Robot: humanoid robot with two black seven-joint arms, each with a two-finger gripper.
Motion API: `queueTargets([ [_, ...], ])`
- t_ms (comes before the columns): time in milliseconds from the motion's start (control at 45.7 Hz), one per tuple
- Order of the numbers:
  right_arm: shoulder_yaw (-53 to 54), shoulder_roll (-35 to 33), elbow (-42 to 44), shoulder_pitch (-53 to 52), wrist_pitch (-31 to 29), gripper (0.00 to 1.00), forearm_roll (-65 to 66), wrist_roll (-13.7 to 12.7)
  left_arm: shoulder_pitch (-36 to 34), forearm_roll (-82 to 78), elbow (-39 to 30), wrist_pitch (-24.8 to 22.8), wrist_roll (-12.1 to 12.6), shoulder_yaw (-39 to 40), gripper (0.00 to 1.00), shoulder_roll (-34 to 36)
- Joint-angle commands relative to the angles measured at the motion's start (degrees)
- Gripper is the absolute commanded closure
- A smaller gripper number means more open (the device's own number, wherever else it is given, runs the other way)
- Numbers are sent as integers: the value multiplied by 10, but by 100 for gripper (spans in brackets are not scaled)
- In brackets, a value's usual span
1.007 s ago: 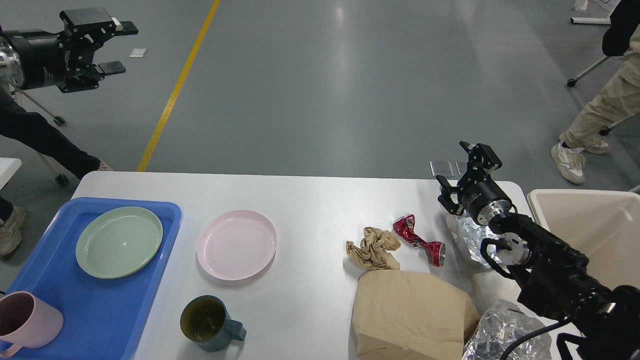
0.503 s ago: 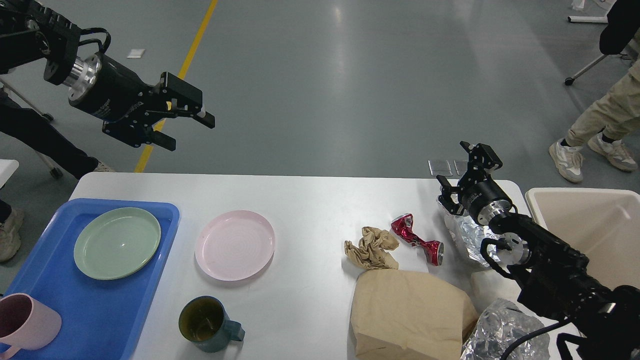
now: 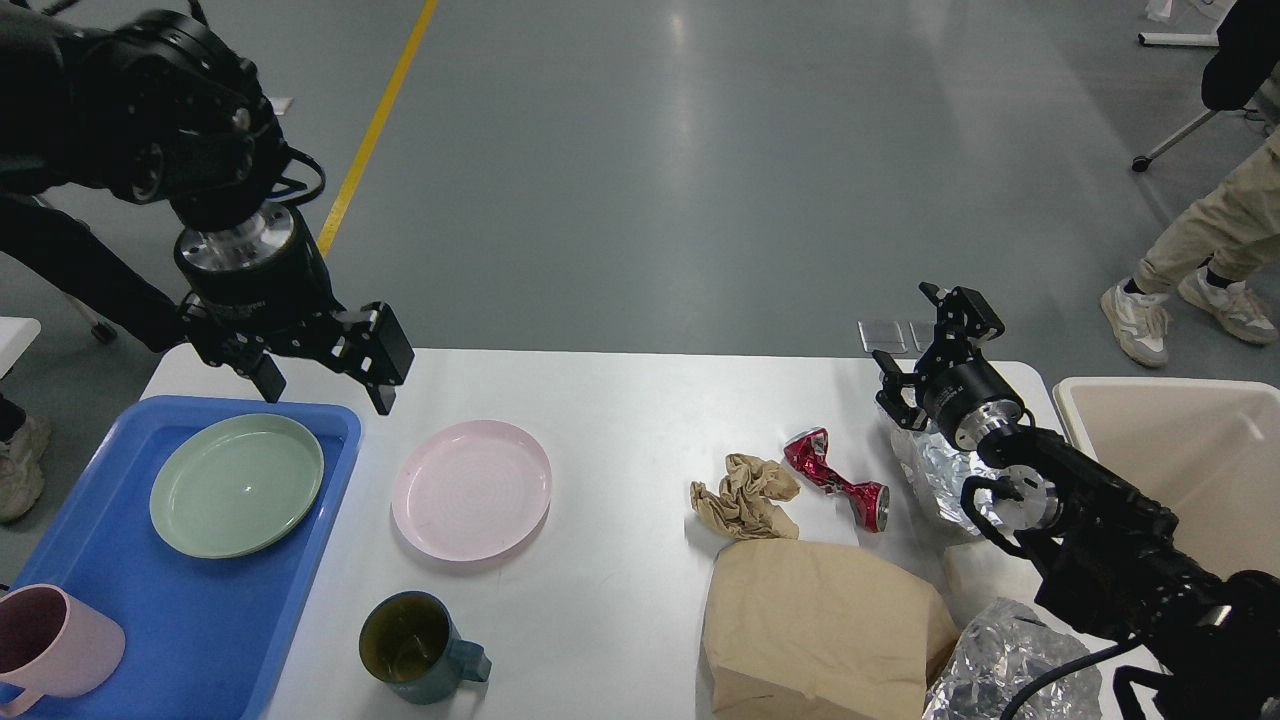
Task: Tidy desktop
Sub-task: 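Lower the left gripper toward the dark green mug, then grasp the dark green mug with the left gripper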
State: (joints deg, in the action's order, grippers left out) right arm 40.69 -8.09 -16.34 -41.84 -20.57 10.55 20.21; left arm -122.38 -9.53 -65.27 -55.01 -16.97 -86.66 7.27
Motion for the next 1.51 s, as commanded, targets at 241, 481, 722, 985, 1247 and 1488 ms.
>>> queueTargets([
  [241,0,0,0,0,0,0,0,0,32,3,-59,0,13,13,3,-133],
  [481,0,0,1,0,0,0,0,0,103,12,-52,0,10,31,3,-156],
  [722,0,0,0,0,0,0,0,0,166,29,-29,0,11,33,3,-156],
  [985,0,0,1,0,0,0,0,0,184,66,-31,70,12,32,4,-155],
  [1247,0,0,1,0,0,0,0,0,195,94,-35,144,14,31,4,-158],
  [1488,0,0,1,0,0,0,0,0,208,95,-44,144,15,26,4,-161],
])
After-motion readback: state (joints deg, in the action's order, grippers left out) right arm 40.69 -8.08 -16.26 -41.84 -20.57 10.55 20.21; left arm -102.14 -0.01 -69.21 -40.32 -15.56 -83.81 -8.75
